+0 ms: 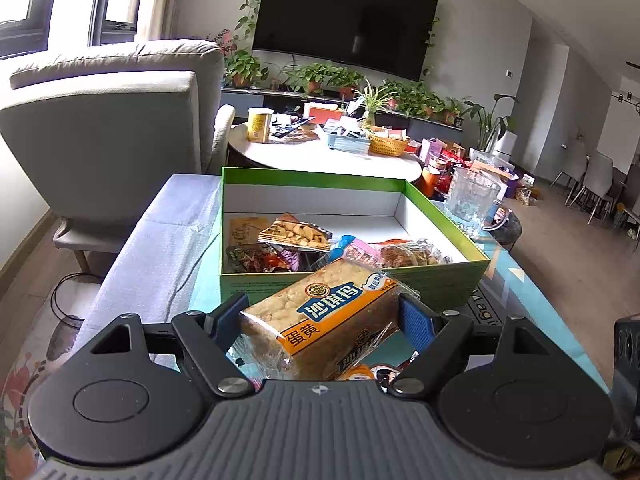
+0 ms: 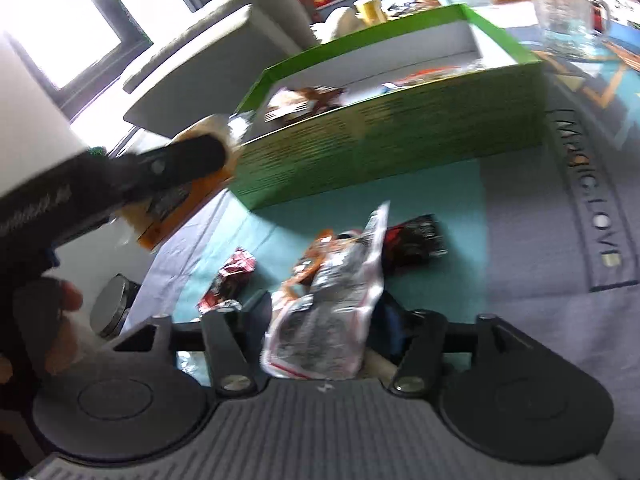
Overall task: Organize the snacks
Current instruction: 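Hold the bread packet with the left tool while the right tool grasps a clear silver packet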
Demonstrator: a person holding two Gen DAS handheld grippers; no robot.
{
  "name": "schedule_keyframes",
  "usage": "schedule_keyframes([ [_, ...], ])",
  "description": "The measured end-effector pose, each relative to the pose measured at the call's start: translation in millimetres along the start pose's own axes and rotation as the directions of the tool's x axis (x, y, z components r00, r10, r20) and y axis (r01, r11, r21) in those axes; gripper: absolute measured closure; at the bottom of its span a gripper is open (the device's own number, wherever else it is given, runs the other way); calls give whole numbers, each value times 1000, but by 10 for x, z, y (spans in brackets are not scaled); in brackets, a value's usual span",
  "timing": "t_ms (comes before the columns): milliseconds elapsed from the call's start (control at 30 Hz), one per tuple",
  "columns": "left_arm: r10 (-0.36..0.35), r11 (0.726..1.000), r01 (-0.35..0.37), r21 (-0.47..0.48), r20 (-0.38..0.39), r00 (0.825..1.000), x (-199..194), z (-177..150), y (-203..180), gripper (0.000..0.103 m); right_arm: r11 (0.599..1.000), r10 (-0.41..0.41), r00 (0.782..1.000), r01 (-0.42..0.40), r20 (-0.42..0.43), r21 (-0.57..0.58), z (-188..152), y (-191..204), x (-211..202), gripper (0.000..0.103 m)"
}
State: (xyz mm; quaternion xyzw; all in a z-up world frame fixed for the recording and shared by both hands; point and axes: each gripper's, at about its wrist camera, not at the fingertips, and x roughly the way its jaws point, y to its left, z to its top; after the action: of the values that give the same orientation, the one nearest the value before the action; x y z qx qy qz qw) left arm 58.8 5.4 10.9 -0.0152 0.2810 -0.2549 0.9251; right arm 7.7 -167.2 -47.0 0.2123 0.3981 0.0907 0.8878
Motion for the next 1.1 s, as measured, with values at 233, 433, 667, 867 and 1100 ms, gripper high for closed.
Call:
schedule_keyframes([
  [233, 1, 1000, -1, -5, 0, 1000, -14, -13, 21, 25, 999, 15, 999, -17, 50, 47, 21, -98, -73, 91],
  [433, -3, 1000, 3, -16, -2, 1000, -6, 1, 7, 25, 998, 31, 983, -39, 182, 42, 89, -159, -473, 94],
  [667, -1, 1000, 1, -3, 9, 1000, -35, 24, -16, 25, 998, -39, 970, 25, 242, 61, 121, -311, -603, 94],
  [867, 7, 1000, -7, -3, 4, 1000, -9, 28, -16, 25, 987, -130, 975, 111, 183, 114, 77, -513, -550, 81],
  [1100, 12, 1000, -12, 0, 5, 1000, -5, 33, -12, 25, 977, -118, 976, 81, 184, 197, 149, -418, -408, 45],
])
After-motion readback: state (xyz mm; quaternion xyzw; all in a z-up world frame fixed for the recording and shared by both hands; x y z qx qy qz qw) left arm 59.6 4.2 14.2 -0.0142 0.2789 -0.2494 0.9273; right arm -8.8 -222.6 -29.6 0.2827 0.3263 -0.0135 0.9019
